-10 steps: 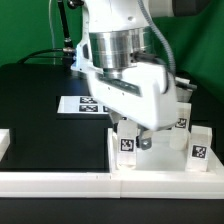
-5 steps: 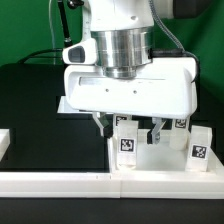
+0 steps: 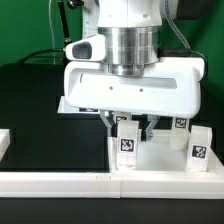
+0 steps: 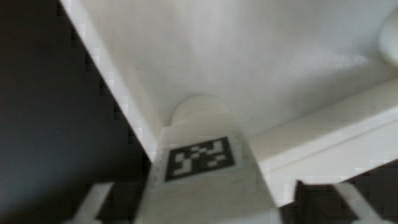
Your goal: Assemble square table
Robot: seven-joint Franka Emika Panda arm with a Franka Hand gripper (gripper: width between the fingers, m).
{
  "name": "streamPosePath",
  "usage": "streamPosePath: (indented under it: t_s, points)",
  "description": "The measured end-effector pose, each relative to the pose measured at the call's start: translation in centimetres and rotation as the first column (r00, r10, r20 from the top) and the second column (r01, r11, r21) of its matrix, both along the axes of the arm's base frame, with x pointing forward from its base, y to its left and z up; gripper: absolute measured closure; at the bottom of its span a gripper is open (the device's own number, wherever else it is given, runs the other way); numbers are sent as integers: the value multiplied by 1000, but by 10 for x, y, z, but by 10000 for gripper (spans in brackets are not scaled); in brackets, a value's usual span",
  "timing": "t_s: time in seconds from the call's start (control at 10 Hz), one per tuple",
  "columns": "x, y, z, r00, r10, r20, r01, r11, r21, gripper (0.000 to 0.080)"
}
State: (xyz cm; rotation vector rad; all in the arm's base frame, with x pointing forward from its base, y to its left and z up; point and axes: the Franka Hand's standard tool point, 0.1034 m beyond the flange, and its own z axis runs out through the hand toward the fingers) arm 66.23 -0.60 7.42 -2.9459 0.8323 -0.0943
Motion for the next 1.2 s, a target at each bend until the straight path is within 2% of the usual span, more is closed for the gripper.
streamPosePath:
  t_s: [0.1,0.3,0.4,0.5,0.6,0.8,1.0,1.1,1.2]
  points:
    - [0,0,0,997,-78,-5,78,997,6,514]
    - [0,0,0,978,-210,-14,210,978,17,514]
    - [0,-1,0,940,-340,-29,341,940,26,514]
    - [-3,-1,0,838,-538,-89,543,839,43,514]
    - [-2,-1,0,701,-700,-134,711,700,63,514]
    - [4,-5,-1,427,-884,-190,903,406,139,512]
    - [4,-5,-2,420,-887,-192,906,399,138,512]
    - [4,-4,-2,455,-871,-184,890,434,141,512]
    - [4,0,-1,621,-774,-121,783,609,123,512]
